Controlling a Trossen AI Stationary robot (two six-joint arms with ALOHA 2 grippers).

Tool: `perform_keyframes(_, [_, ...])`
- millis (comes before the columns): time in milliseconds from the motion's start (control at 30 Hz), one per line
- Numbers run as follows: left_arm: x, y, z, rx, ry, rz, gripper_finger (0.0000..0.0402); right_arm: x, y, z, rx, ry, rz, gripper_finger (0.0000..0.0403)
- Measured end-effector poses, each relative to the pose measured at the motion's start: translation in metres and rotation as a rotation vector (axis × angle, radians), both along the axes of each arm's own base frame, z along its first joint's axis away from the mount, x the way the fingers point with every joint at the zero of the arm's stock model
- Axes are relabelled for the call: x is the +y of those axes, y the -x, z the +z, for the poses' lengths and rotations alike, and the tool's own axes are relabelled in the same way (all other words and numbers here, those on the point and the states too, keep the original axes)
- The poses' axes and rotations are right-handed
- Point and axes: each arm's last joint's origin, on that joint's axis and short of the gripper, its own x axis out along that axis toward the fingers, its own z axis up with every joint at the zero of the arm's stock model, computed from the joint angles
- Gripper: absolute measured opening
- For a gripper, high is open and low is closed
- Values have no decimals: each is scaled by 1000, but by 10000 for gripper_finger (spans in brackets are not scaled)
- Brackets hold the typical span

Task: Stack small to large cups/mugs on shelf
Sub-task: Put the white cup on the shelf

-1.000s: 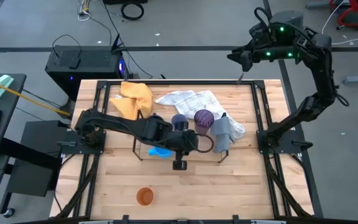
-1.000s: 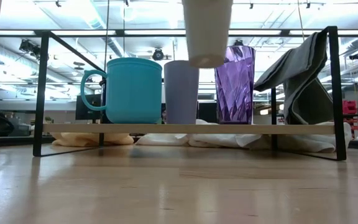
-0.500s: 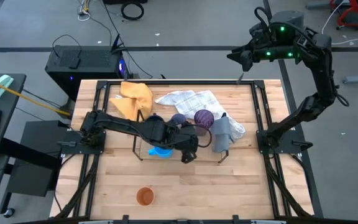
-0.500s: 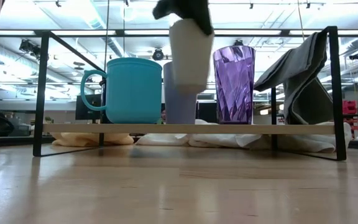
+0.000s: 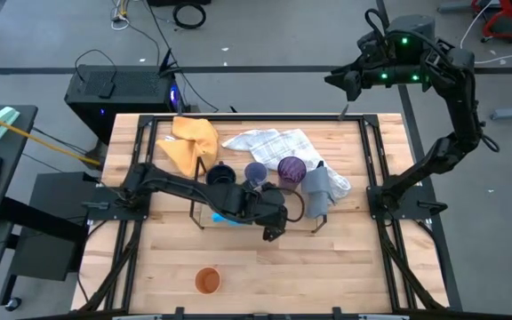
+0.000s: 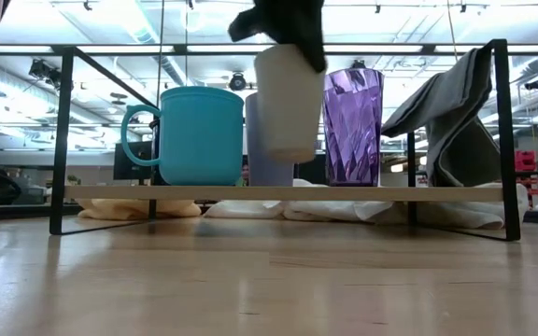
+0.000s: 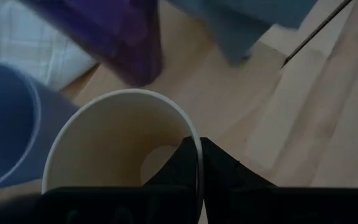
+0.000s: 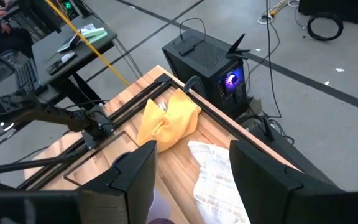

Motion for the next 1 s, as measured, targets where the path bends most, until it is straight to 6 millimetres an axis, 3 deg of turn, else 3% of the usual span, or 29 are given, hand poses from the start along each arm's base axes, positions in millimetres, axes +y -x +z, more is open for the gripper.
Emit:
perform_keyframes(333, [-13, -4, -15, 20, 11, -11, 10, 0, 0, 0, -5, -10, -5, 208])
perform_keyframes(1000, [-16, -10, -31, 57, -35, -15, 10, 1, 0, 0, -11, -23, 6, 208])
